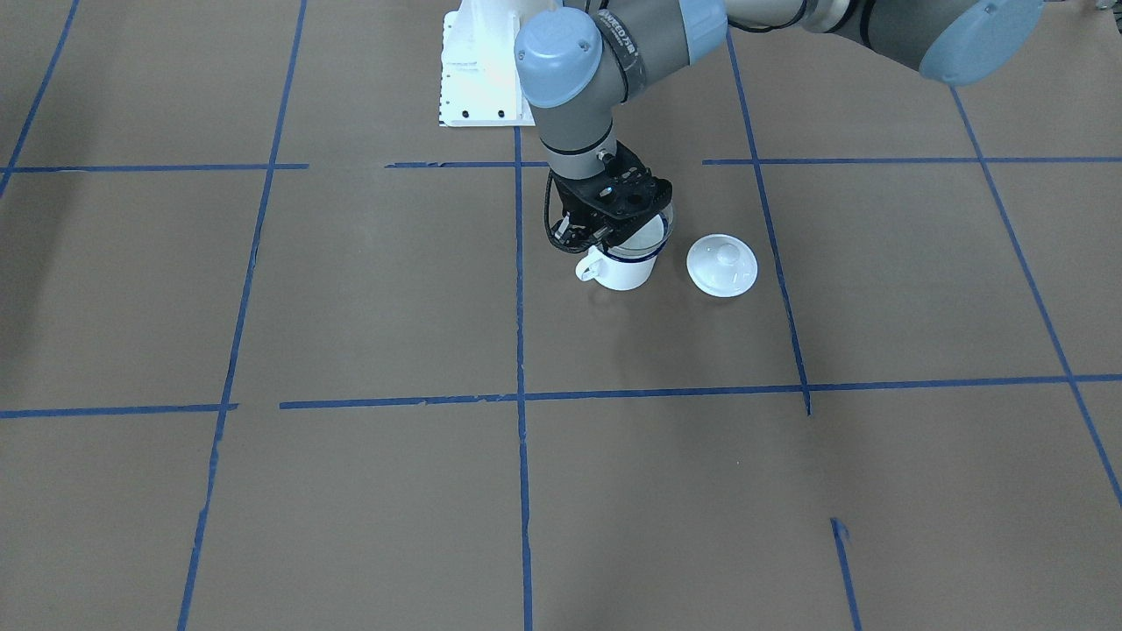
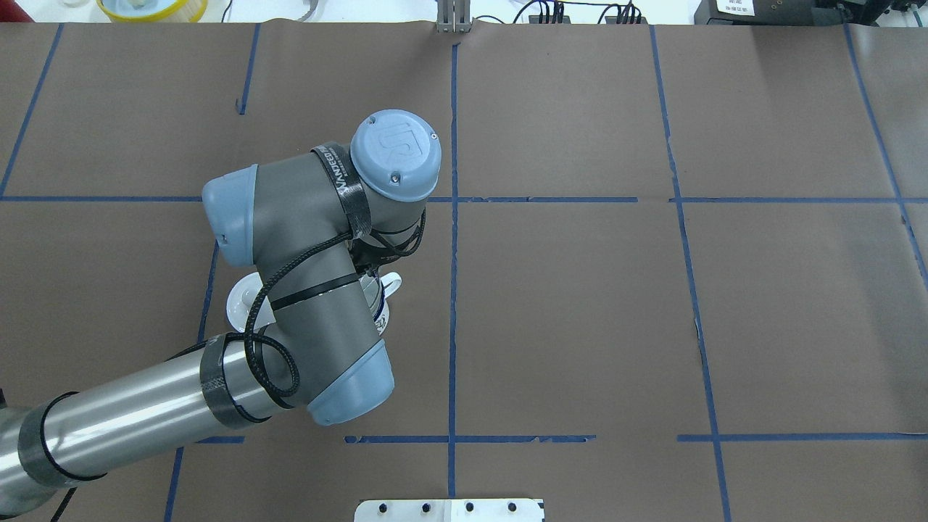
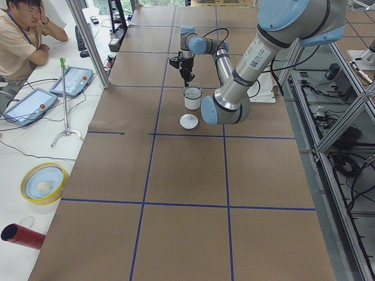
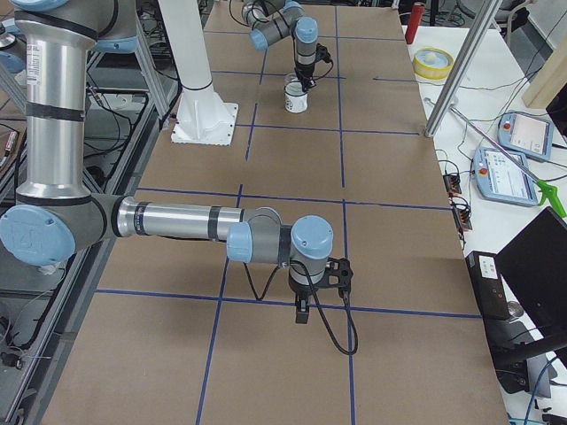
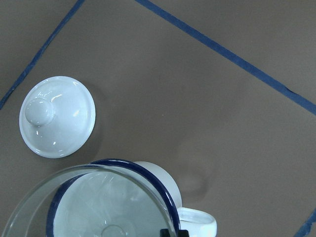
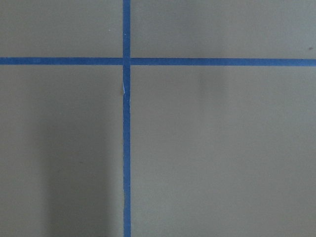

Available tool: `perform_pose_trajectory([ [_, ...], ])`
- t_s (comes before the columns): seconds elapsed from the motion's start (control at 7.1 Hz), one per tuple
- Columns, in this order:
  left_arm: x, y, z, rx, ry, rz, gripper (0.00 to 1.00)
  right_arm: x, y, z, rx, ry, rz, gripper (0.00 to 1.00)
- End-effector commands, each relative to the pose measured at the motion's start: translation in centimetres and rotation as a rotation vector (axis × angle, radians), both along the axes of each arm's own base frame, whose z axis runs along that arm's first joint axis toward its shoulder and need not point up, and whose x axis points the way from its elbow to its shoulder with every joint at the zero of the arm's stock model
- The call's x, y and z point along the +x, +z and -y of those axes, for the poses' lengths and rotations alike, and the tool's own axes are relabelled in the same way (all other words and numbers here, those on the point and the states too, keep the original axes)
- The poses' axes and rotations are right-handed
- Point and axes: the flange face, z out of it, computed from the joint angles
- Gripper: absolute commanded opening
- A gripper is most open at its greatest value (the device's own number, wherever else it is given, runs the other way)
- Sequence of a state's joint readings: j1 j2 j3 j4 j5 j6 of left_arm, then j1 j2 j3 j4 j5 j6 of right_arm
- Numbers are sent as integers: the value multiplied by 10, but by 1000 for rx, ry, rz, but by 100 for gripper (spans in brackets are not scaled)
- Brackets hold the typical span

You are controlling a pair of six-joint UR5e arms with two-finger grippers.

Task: Place funnel on cup
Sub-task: 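Carry the funnel over the white mug and lower it onto the mug, then open the left gripper and withdraw the left arm away from the mug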

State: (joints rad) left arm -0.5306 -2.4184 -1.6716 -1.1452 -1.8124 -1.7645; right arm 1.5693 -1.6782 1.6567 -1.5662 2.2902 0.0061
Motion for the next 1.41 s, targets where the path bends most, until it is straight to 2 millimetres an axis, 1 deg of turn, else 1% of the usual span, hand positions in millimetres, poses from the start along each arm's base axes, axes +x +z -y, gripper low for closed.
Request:
perform_pose_trajectory([
  [0.0, 0, 2, 0, 11, -1, 4, 8, 0, 0, 0, 0, 0, 0, 100],
  [0.14, -1, 4, 3, 29, -16, 20, 63, 0, 0, 0, 0, 0, 0, 100],
  [0.28, 0, 5, 2, 43, -23, 28, 100, 0, 0, 0, 0, 0, 0, 100],
  [0.42, 0, 7, 1, 43, -22, 30, 100, 0, 0, 0, 0, 0, 0, 100],
  [0.7, -7, 1, -1, 67, -13, 17, 100, 0, 0, 0, 0, 0, 0, 100],
  [0.85, -31, -9, -10, 150, 71, -17, 100, 0, 0, 0, 0, 0, 0, 100],
  [0.99, -85, -7, -11, 252, 138, -53, 100, 0, 0, 0, 0, 0, 0, 100],
  [1.13, -144, -8, -1, 380, 205, -65, 100, 0, 0, 0, 0, 0, 0, 100],
  [1.27, -203, 12, 13, 435, 318, -90, 100, 0, 0, 0, 0, 0, 0, 100],
])
